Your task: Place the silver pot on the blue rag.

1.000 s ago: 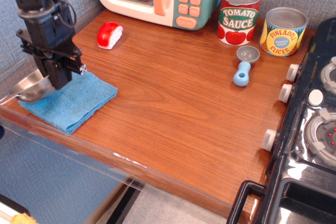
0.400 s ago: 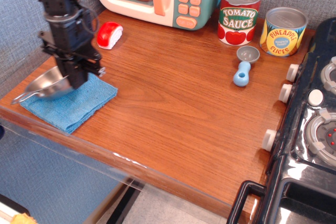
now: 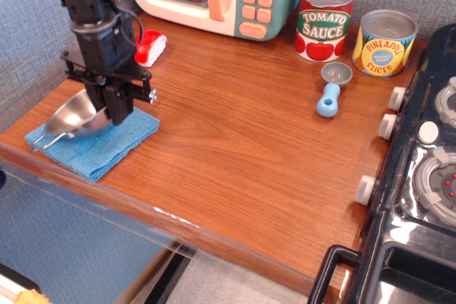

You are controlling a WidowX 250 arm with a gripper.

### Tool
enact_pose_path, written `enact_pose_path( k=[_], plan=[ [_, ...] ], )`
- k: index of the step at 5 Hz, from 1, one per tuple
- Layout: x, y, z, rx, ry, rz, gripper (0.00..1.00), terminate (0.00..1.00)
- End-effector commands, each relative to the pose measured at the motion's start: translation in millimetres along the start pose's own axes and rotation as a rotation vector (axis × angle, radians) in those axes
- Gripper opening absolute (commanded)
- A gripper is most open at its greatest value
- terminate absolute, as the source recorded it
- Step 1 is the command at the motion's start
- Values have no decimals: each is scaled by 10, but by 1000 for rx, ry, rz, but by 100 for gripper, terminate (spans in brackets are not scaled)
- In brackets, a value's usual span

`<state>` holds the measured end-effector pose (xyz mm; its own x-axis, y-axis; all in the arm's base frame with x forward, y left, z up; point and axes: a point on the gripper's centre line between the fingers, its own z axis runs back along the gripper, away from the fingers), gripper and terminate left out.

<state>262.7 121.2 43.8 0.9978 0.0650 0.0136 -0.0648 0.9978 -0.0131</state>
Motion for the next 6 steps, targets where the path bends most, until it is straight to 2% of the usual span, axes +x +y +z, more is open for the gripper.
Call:
enact_pose_path(
  k=[1, 3, 4, 6],
  plan=[
    [8, -20, 241, -61, -68, 16, 100, 0],
    [22, -160, 443, -122, -160, -73, 100, 0],
    [49, -324, 637, -121, -210, -125, 100, 0],
    [164, -476, 760, -15, -204, -172, 100, 0]
  ],
)
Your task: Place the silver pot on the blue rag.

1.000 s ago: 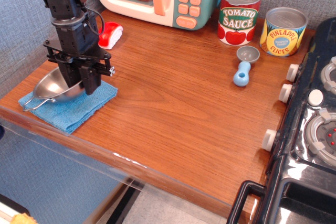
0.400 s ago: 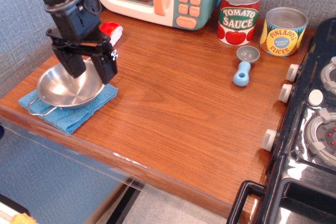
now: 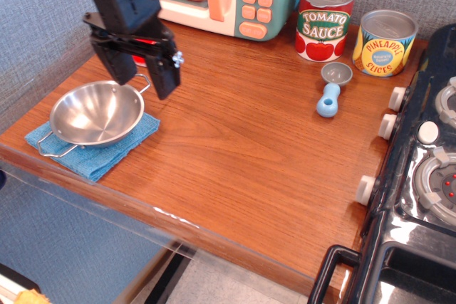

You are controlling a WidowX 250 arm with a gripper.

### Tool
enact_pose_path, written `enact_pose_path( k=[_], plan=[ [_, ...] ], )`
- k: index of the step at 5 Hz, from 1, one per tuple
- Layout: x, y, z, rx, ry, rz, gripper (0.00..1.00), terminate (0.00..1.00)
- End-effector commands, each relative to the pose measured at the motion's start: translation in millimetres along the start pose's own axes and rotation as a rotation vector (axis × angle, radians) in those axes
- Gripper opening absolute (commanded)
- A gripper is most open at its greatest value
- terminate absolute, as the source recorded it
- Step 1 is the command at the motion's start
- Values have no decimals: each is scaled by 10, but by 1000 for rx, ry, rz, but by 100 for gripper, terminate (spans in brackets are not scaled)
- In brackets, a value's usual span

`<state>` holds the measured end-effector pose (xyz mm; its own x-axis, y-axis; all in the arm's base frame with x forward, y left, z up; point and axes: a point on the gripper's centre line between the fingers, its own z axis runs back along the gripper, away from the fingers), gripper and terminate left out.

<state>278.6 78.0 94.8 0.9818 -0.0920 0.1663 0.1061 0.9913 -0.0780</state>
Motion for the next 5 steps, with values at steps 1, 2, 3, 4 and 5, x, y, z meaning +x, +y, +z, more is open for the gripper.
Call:
enact_pose_path(
  k=[1, 2, 3, 4, 5],
  plan=[
    [95, -37, 210, 103, -20, 15, 100, 0],
    [88, -44, 181, 107, -13, 22, 100, 0],
    [61, -66, 140, 115, 12, 48, 100, 0],
    [61, -66, 140, 115, 12, 48, 100, 0],
    [61, -66, 140, 115, 12, 48, 100, 100]
  ],
)
